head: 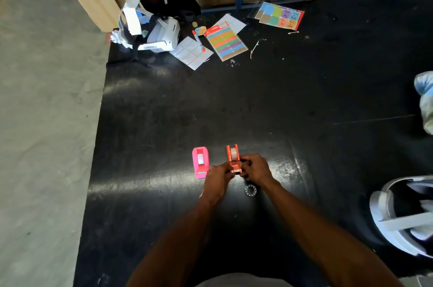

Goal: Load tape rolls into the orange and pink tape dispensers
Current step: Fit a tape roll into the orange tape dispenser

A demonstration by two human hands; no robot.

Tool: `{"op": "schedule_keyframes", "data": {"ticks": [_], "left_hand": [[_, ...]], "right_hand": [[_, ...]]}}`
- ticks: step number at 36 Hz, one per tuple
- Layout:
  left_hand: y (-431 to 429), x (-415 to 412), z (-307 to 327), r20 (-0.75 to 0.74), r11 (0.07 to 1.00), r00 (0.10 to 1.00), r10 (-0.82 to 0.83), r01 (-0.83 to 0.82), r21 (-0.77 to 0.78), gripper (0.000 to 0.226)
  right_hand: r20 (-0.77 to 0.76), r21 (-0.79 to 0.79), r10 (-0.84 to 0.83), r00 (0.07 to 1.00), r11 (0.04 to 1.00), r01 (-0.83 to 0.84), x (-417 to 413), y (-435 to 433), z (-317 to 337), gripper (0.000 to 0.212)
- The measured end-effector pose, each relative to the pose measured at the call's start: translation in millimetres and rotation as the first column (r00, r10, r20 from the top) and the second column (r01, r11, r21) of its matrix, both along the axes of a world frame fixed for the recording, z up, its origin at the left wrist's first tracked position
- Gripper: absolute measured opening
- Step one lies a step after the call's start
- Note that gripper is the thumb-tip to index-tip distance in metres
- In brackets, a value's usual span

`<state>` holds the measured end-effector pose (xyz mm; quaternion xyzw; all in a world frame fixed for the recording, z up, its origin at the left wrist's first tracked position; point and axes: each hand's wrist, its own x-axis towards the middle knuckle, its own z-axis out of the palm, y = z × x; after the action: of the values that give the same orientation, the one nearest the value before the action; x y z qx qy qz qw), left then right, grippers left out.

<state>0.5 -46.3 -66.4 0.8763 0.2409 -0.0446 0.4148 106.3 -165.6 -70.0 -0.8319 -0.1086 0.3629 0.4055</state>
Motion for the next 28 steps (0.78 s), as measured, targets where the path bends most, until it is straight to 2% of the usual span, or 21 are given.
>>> {"op": "schedule_keyframes", "data": {"ticks": [6,10,16,19,21,23,28], "left_hand": [[0.6,-3.5,-6.9,-0.011,1.000,1.000,0.020,-0.021,-0.022,0.026],[-0.2,-3.3,-5.9,-0.002,0.998,0.999,0.041,-0.041,-0.041,0.017],[-3.4,-3.8,-5.9,0.011,0.986,0.993,0.117,-0.115,-0.124,0.006],[-1.0,-0.5,6.1,-0.020,0.968,0.987,0.162,-0.163,-0.190,0.014],[1.4,3.7,13.0,-0.058,0.930,0.978,0.201,-0.209,-0.301,0.027],[3.6,5.5,15.6,-0.102,0.908,0.969,0.223,-0.245,-0.339,0.037],[-2.4,8.3,28.9,-0.174,0.899,0.954,0.244,-0.290,-0.327,0.051]], "right_hand": [[-0.022,0.010,-0.045,0.999,0.999,0.045,-5.8,1.9,2.8,0.029],[-0.102,0.044,-0.069,0.992,0.996,0.074,-6.2,5.3,3.9,0.028],[-0.109,0.042,-0.072,0.991,0.996,0.077,-5.9,5.1,3.1,0.031],[-0.092,0.012,-0.088,0.992,0.996,0.090,-4.4,3.6,7.4,0.026],[-0.100,0.012,-0.102,0.990,0.995,0.104,-2.8,3.2,10.8,0.019],[-0.117,0.012,-0.123,0.985,0.992,0.125,-2.9,5.1,14.6,0.016],[0.014,-0.171,0.060,0.998,0.984,-0.057,-4.3,7.3,12.1,0.012]]}}
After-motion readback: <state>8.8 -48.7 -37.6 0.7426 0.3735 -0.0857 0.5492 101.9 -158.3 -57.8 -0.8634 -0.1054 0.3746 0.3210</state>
